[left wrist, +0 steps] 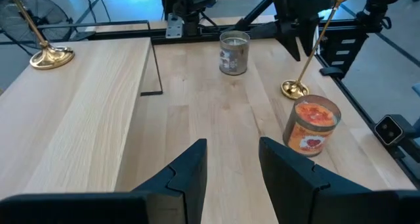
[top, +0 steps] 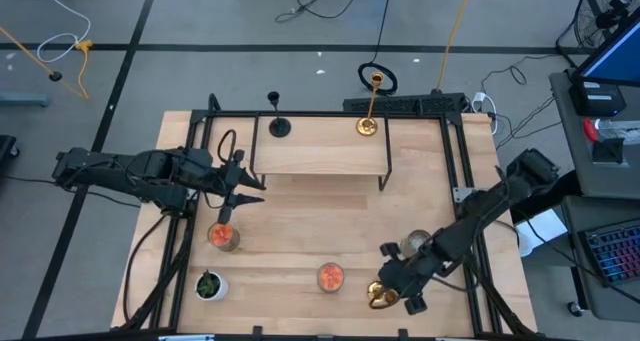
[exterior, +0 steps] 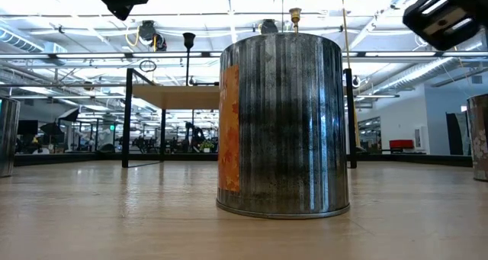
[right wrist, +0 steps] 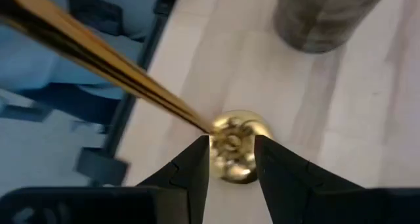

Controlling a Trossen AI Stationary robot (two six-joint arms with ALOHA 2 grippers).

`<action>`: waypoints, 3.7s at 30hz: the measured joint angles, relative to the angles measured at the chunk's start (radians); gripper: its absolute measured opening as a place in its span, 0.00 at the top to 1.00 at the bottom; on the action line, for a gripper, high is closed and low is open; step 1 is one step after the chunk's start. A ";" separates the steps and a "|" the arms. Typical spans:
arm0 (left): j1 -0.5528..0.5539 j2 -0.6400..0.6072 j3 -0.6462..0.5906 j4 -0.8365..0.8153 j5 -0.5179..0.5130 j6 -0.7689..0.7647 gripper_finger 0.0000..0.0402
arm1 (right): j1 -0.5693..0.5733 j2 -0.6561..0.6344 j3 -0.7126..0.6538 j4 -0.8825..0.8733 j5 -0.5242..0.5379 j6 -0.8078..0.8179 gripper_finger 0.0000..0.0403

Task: Pick & Place candle stick holders
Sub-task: Put the gold candle holder on the shelf

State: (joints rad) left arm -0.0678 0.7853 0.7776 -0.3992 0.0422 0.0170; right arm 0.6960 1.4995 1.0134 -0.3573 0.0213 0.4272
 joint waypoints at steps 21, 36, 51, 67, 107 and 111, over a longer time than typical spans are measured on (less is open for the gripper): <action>-0.003 0.031 0.000 0.030 0.010 -0.028 0.64 | -0.001 -0.061 0.000 -0.047 0.037 -0.102 0.71; -0.108 0.306 0.000 0.331 0.036 0.036 0.64 | 0.028 -0.203 0.000 -0.035 0.037 -0.111 0.71; -0.118 0.306 0.000 0.353 0.036 0.020 0.64 | 0.049 -0.203 -0.162 0.385 0.110 -0.291 0.71; -0.117 0.306 0.000 0.351 0.035 0.023 0.64 | 0.045 -0.203 -0.358 0.757 0.167 -0.445 0.96; -0.126 0.251 -0.001 0.352 -0.207 0.084 0.64 | -0.750 -0.052 0.194 0.746 0.626 -0.729 0.97; -0.125 0.252 -0.001 0.335 -0.209 0.081 0.64 | -0.813 0.005 0.192 0.734 0.546 -0.639 0.97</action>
State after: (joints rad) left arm -0.1932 1.0373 0.7769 -0.0642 -0.1673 0.0982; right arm -0.1174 1.5041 1.2049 0.3767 0.5668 -0.2114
